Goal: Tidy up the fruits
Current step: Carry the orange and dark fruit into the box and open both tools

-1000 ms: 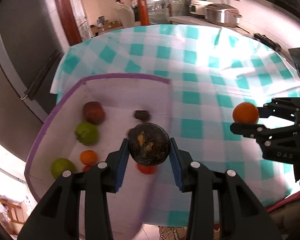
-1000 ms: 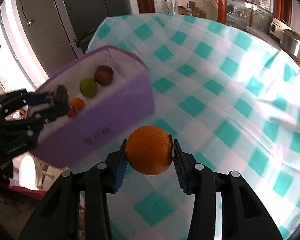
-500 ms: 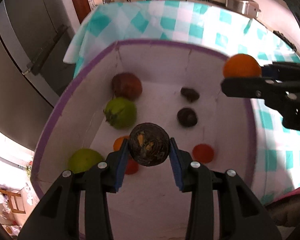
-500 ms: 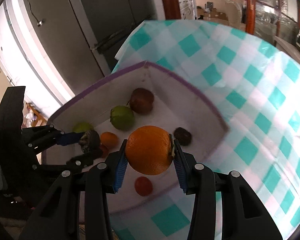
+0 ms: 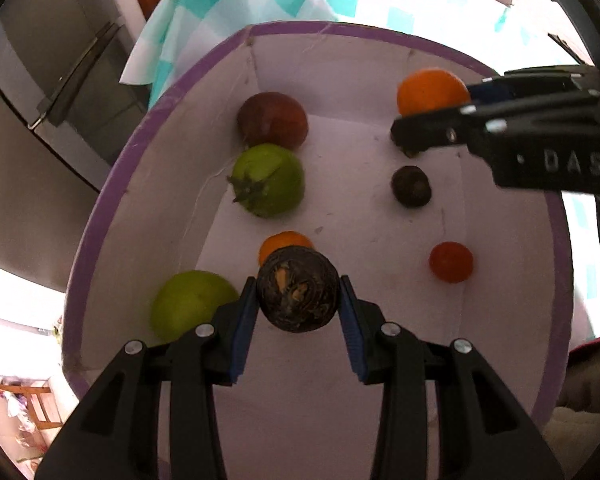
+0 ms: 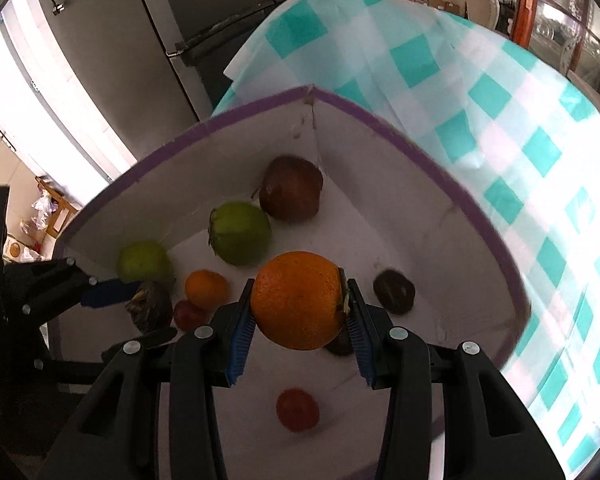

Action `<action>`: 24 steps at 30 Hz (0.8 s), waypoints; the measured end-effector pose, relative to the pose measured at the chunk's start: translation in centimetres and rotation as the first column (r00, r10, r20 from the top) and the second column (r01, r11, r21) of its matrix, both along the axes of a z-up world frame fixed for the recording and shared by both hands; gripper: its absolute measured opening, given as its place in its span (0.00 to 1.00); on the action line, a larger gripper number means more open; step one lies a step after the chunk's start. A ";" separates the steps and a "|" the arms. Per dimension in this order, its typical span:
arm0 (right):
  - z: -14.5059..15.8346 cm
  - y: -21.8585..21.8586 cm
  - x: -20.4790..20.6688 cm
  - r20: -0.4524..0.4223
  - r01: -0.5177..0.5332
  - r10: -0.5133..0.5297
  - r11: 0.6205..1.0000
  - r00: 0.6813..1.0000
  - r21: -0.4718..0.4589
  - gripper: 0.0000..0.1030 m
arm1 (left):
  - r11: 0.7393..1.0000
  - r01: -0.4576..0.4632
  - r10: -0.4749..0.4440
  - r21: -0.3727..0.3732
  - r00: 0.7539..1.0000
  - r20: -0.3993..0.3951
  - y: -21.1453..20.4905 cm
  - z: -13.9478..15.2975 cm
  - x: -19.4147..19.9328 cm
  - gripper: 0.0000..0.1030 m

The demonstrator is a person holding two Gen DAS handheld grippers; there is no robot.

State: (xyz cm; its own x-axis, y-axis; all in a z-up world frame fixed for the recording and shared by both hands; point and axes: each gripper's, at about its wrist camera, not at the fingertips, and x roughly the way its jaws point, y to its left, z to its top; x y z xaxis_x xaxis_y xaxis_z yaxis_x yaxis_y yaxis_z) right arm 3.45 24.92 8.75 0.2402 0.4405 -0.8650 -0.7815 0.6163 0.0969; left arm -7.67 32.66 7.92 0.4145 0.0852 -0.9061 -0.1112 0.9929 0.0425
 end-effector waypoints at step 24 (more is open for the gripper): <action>-6.3 6.5 0.0 -0.100 -0.120 0.088 0.911 0.991 -0.394 0.59 | 0.994 0.110 -0.106 0.000 0.966 -0.235 -0.9 -2.9 0.5 0.66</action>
